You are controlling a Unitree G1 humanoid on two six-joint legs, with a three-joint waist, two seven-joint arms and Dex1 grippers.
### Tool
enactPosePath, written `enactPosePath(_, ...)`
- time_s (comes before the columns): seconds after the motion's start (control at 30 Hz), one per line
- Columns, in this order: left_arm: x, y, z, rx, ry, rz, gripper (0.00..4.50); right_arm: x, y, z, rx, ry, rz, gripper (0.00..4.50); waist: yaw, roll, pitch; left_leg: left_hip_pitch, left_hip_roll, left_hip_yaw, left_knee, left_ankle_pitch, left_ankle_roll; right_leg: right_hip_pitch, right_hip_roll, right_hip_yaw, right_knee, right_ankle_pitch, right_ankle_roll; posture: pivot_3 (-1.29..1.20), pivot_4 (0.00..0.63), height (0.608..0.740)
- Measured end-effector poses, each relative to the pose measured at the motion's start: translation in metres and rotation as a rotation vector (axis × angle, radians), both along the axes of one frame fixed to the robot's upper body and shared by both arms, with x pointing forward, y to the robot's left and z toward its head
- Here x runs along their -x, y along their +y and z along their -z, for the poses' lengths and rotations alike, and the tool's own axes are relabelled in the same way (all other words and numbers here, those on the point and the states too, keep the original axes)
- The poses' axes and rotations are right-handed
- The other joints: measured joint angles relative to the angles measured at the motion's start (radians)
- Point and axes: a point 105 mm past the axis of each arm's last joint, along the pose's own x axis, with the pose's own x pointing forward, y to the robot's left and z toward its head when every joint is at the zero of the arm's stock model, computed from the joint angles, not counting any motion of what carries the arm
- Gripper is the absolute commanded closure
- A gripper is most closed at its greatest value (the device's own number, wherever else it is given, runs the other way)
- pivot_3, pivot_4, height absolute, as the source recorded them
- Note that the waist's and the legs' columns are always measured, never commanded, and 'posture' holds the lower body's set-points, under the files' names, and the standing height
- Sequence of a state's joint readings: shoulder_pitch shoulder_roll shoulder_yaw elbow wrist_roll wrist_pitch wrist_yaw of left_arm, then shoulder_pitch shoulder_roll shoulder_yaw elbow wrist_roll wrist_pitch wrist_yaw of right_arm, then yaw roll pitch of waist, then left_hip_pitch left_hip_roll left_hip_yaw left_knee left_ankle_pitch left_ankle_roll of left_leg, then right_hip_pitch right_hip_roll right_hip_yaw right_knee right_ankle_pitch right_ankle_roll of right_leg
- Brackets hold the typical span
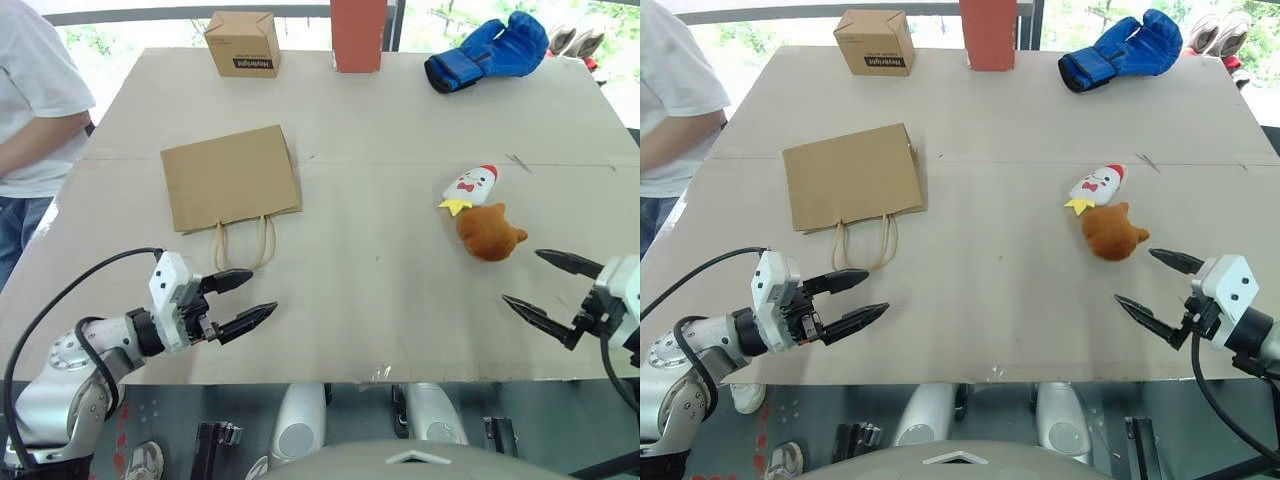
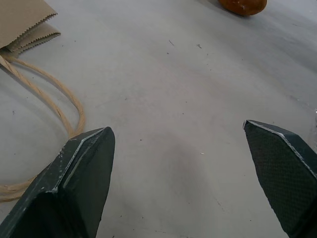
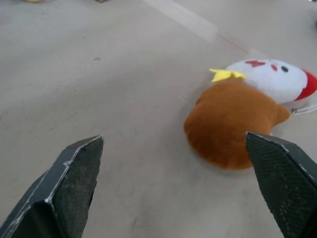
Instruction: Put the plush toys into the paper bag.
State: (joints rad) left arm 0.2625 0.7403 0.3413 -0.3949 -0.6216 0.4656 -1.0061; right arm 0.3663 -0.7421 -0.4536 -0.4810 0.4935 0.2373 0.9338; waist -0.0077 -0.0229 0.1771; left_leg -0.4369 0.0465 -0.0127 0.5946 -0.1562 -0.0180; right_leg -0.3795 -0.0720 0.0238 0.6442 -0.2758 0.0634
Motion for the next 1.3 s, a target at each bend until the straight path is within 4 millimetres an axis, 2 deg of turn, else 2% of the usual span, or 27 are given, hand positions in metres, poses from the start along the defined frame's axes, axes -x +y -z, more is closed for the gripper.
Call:
enactPosePath(0.13,-0.005,-0.001,-0.004,0.009,-0.024,-0.008,0.02,-0.002,0.006,0.000,-0.030,-0.019,-0.005,0.04,0.000,0.000,0.000,0.000,0.001,0.000,0.000,0.000,0.001,0.000,0.001,0.000,0.000,0.000,0.000,0.00,0.150,0.740)
enactPosePath(0.23,-0.015,-0.001,-0.015,0.030,-0.089,-0.025,0.02,-0.003,0.033,-0.005,-0.076,-0.061,-0.075,0.04,-0.002,0.000,0.000,0.001,0.002,0.000,0.000,0.000,0.001,0.001,0.002,-0.001,0.000,0.000,0.000,0.00,0.150,0.740)
enactPosePath(0.27,-0.016,0.001,-0.016,0.029,-0.097,-0.031,0.02,-0.003,0.037,-0.007,-0.078,-0.067,-0.085,0.04,-0.003,0.000,0.000,0.001,0.001,0.001,0.000,0.000,0.001,0.001,0.002,-0.001,0.000,0.000,0.000,0.00,0.150,0.740)
enactPosePath(0.33,-0.020,0.014,-0.017,0.013,-0.117,-0.056,0.02,-0.005,0.047,-0.012,-0.088,-0.089,-0.111,0.04,-0.005,0.000,0.000,0.001,0.001,0.001,0.000,0.000,0.001,0.000,0.002,0.000,0.000,0.000,0.000,0.00,0.150,0.740)
enactPosePath(0.5,-0.027,0.070,-0.027,-0.205,-0.205,-0.063,0.02,-0.005,0.083,-0.022,-0.101,-0.128,-0.204,0.04,-0.003,0.000,0.000,0.001,0.002,0.002,-0.001,0.000,0.000,-0.001,0.002,-0.002,0.000,0.000,0.000,0.00,0.150,0.740)
enactPosePath(0.63,-0.028,0.102,-0.025,-0.379,-0.261,-0.037,0.02,-0.004,0.100,-0.023,-0.107,-0.136,-0.243,0.04,0.000,-0.002,-0.001,0.000,0.002,0.002,-0.001,-0.001,0.000,-0.001,0.000,-0.002,-0.001,0.000,-0.001,0.00,0.150,0.740)
enactPosePath(0.7,-0.030,0.111,-0.022,-0.444,-0.285,-0.019,0.02,-0.004,0.103,-0.021,-0.108,-0.135,-0.245,0.04,0.001,-0.002,-0.001,0.000,0.002,0.003,-0.001,-0.001,0.000,-0.001,-0.001,-0.002,-0.001,0.000,-0.001,0.00,0.150,0.740)
enactPosePath(0.97,-0.055,0.102,-0.013,-0.607,-0.409,0.088,0.02,-0.005,0.106,-0.019,-0.118,-0.139,-0.231,0.04,0.004,-0.004,-0.002,0.000,0.008,0.008,-0.001,0.002,0.004,-0.001,0.000,-0.005,-0.001,0.001,-0.001,0.00,0.150,0.740)
enactPosePath(1.17,-0.075,0.084,-0.009,-0.676,-0.513,0.137,0.02,-0.004,0.105,-0.018,-0.117,-0.137,-0.217,0.04,0.005,-0.004,-0.002,0.000,0.008,0.007,-0.001,0.002,0.005,-0.001,0.003,-0.006,0.002,0.001,0.000,0.00,0.150,0.740)
enactPosePath(1.2,-0.078,0.080,-0.008,-0.682,-0.532,0.147,0.52,-0.004,0.105,-0.017,-0.116,-0.136,-0.212,0.00,0.006,-0.004,-0.002,0.000,0.008,0.007,0.000,0.002,0.005,-0.001,0.003,-0.006,0.003,0.001,0.000,0.00,0.150,0.740)
enactPosePath(1.27,-0.083,0.073,-0.008,-0.664,-0.551,0.152,1.14,-0.004,0.104,-0.015,-0.108,-0.134,-0.204,0.00,0.006,-0.004,-0.002,0.000,0.008,0.007,0.001,0.002,0.005,-0.001,0.003,-0.006,0.004,0.002,0.001,0.00,0.150,0.740)
enactPosePath(1.3,-0.085,0.071,-0.008,-0.655,-0.555,0.153,1.66,-0.004,0.104,-0.015,-0.101,-0.136,-0.200,0.00,0.004,-0.004,-0.002,0.000,0.008,0.007,0.001,0.002,0.005,-0.001,0.003,-0.006,0.004,0.002,0.001,0.00,0.150,0.740)
